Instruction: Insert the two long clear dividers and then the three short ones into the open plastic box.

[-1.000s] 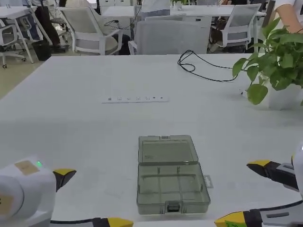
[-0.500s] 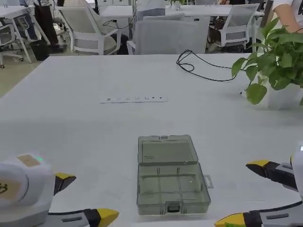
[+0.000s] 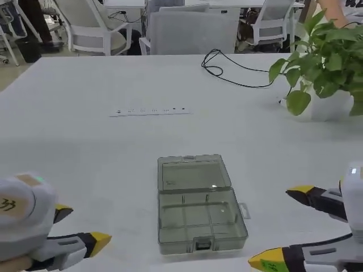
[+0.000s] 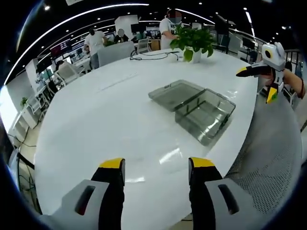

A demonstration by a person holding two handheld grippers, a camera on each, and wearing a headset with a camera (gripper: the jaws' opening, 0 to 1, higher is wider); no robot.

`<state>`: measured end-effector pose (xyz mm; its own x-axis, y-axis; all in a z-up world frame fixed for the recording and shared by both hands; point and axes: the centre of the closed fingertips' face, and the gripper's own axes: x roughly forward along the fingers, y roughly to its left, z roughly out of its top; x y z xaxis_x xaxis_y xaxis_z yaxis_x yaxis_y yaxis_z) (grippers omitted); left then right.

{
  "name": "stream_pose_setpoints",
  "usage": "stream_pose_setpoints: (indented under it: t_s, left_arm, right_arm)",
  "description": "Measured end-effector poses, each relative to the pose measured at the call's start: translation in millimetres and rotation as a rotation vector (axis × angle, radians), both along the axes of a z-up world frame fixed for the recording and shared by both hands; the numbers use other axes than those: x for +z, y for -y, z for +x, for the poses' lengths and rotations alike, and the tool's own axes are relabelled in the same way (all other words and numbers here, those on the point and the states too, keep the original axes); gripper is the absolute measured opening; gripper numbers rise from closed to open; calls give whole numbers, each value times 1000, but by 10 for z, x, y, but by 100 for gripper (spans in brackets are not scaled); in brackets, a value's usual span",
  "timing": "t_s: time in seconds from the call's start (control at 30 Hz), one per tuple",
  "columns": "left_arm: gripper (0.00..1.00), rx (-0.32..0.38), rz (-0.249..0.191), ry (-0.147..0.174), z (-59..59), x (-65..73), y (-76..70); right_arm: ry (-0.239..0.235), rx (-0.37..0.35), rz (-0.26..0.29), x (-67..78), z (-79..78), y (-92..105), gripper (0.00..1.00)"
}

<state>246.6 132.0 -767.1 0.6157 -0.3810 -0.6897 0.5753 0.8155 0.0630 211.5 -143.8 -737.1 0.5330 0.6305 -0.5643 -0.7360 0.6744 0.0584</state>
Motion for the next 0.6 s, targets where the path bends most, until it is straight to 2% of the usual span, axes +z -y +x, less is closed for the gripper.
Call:
stream_pose_setpoints:
  t_s: [0.03, 0.1, 0.2, 0.33, 0.5, 0.6]
  left_arm:
    - [52, 3, 1, -6, 15, -22, -16]
    - [50, 26, 16, -37, 41, -100, -93]
    - [48, 40, 30, -54, 116, -215, -189]
    - [43, 52, 46, -81, 160, -331, -267]
    - [40, 56, 44, -101, 219, -464, -308]
    - [39, 51, 61, -125, 236, -556, -331]
  right_arm:
    - [-2, -3, 1, -4, 10, 1, 99]
    - [-5, -8, 1, -7, 21, 0, 99]
    - [-7, -19, 2, -6, 41, -2, 99]
    - [-12, -31, 6, -12, 59, -1, 99]
    - [-22, -42, 3, -40, 74, 4, 98]
    - [-28, -46, 0, -58, 81, 7, 98]
